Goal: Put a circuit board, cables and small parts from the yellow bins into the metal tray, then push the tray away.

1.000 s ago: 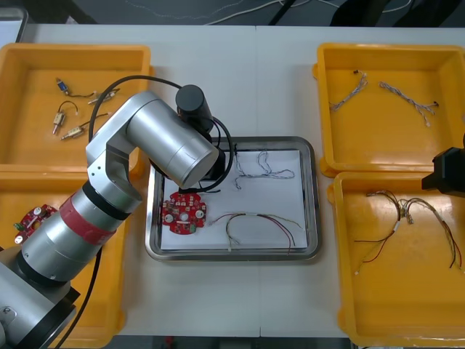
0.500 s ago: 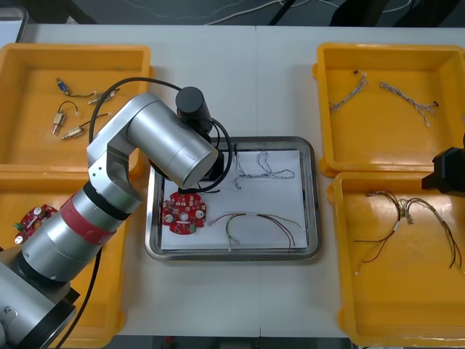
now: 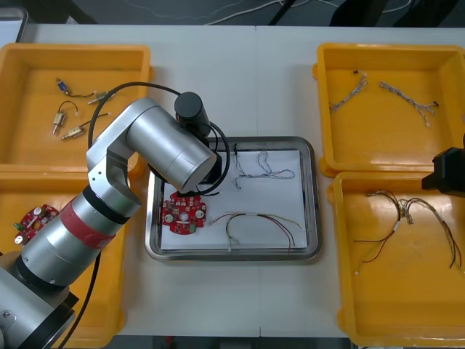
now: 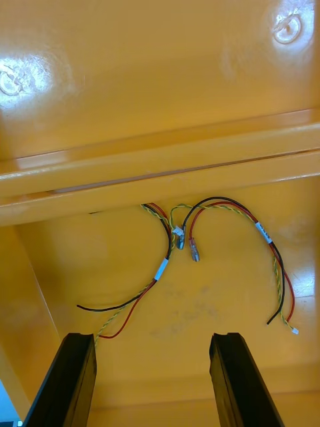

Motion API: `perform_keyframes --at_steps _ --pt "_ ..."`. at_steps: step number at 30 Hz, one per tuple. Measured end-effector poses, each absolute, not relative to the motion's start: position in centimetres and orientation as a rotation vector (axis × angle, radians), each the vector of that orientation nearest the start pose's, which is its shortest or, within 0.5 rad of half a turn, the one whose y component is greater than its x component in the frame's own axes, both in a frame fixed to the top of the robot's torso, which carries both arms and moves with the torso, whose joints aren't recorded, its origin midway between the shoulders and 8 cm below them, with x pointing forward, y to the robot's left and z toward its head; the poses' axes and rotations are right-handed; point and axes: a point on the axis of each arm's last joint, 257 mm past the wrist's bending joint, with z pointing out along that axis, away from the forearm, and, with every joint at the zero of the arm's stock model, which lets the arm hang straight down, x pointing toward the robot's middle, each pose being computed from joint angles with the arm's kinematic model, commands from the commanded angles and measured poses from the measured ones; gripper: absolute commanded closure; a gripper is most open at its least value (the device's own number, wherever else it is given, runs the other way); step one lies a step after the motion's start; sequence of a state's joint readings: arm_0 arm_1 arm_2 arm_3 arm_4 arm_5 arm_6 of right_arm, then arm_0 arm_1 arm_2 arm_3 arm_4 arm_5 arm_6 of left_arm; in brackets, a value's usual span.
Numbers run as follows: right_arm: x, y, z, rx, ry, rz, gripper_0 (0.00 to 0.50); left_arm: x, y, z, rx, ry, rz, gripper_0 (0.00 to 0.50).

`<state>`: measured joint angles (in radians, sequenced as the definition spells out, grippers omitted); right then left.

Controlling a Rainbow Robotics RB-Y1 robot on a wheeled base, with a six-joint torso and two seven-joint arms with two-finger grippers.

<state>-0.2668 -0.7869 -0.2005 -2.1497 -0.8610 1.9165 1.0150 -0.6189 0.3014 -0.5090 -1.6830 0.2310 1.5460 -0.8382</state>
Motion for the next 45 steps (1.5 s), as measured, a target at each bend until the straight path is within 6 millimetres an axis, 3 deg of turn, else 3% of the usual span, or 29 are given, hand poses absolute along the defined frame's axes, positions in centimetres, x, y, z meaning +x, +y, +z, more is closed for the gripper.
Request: perform_keyframes --at_steps 1,4,10,14,20,25,32,45 --pt "39.1 -34.2 -16.2 0.239 2.689 0.083 0.000 50.6 9.4 -25.6 -0.006 2.552 -0.041 0.069" --pt "39.1 -34.2 -16.2 0.239 2.689 0.083 0.000 50.6 9.4 -25.6 -0.006 2.552 -0.041 0.033" --pt "39.1 -34.2 -16.2 0.239 2.689 0.083 0.000 50.0 8.4 -25.5 0.011 2.566 -0.084 0.022" --pt "39.1 -34.2 -16.2 0.239 2.689 0.083 0.000 48.3 7.7 -25.2 0.034 2.612 -0.110 0.020" --pt "39.1 -34.1 -16.2 0.238 2.689 0.083 0.000 46.2 7.9 -23.2 0.041 2.660 -0.115 0.020" --pt "38.9 -33.3 -16.0 0.205 2.695 0.113 0.000 45.7 8.7 -20.8 0.049 2.642 -0.088 0.019" --pt "39.0 -31.9 -15.6 0.140 2.687 0.117 0.000 46.7 11.4 -18.1 0.004 2.615 -0.058 0.019" --pt "37.8 -23.8 -16.3 -0.287 2.708 0.070 0.000 47.9 18.0 -14.9 -0.155 2.619 -0.101 0.019"
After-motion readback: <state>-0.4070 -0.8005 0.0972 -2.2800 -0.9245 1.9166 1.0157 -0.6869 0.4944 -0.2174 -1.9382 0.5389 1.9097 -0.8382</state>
